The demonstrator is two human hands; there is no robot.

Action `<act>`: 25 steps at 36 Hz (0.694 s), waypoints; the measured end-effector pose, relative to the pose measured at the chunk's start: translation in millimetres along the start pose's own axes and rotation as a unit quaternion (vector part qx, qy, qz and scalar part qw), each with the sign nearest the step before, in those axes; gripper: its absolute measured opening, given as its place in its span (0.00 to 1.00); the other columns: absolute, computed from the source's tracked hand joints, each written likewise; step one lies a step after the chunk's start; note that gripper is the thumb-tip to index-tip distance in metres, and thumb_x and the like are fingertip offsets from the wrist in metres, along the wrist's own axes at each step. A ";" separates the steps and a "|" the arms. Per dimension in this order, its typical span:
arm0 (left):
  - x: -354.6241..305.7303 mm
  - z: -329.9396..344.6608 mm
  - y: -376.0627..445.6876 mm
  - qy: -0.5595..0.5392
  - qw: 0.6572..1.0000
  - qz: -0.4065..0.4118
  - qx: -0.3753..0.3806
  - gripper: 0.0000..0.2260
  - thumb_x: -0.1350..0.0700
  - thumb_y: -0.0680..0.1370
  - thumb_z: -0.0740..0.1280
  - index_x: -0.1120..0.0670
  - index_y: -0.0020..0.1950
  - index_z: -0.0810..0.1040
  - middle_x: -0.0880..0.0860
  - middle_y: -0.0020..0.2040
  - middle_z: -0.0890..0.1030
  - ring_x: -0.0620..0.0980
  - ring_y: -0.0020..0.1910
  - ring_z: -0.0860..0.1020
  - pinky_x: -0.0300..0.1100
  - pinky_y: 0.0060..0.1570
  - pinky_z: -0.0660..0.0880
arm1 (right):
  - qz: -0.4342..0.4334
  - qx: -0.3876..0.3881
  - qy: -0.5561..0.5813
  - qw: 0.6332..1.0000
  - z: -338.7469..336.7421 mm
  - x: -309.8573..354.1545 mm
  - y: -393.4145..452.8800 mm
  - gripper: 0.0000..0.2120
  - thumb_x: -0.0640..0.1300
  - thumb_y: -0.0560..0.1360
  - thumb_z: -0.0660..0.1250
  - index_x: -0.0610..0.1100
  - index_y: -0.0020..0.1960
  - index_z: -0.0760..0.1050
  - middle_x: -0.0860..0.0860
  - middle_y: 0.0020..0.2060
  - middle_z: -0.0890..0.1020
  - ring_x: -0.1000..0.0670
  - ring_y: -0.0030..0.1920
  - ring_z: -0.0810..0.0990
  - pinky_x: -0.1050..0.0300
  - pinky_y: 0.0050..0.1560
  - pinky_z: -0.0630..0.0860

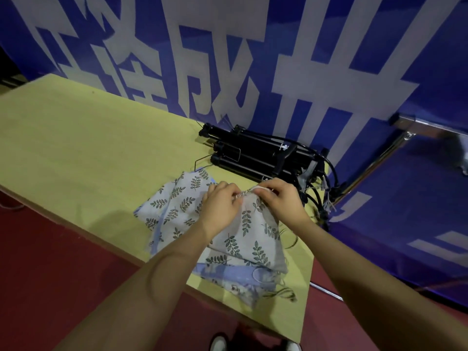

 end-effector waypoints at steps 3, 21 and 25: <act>-5.8 -24.2 3.6 -0.039 0.997 -0.002 -0.065 0.08 0.57 0.80 0.60 0.58 0.53 0.78 0.54 0.52 0.77 0.56 0.56 0.71 0.46 0.53 0.68 | 0.038 0.014 0.021 0.999 0.0 -3.6 2.7 0.10 0.45 0.73 0.70 0.45 0.54 0.80 0.51 0.50 0.81 0.51 0.52 0.79 0.51 0.56 0.76; -24.5 -61.7 8.5 -0.140 0.986 -0.030 -0.079 0.13 0.47 0.80 0.59 0.55 0.52 0.75 0.51 0.41 0.79 0.51 0.39 0.77 0.45 0.41 0.74 | 0.019 -0.014 0.088 0.996 -4.4 35.1 4.7 0.09 0.39 0.72 0.72 0.35 0.45 0.75 0.39 0.39 0.80 0.50 0.38 0.77 0.51 0.43 0.76; -21.5 -48.9 8.7 -0.180 0.980 -0.082 -0.032 0.18 0.41 0.79 0.58 0.51 0.37 0.74 0.49 0.32 0.75 0.51 0.37 0.75 0.42 0.35 0.68 | -0.012 0.029 0.103 0.994 7.1 46.8 2.0 0.04 0.34 0.72 0.70 0.40 0.46 0.79 0.49 0.41 0.81 0.55 0.42 0.78 0.62 0.48 0.74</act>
Point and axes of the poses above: each hand's wrist, its own y-axis towards the middle knuckle, its own z-axis out of the palm, x = y × z, the point moved 9 cm from there along y, towards the middle knuckle
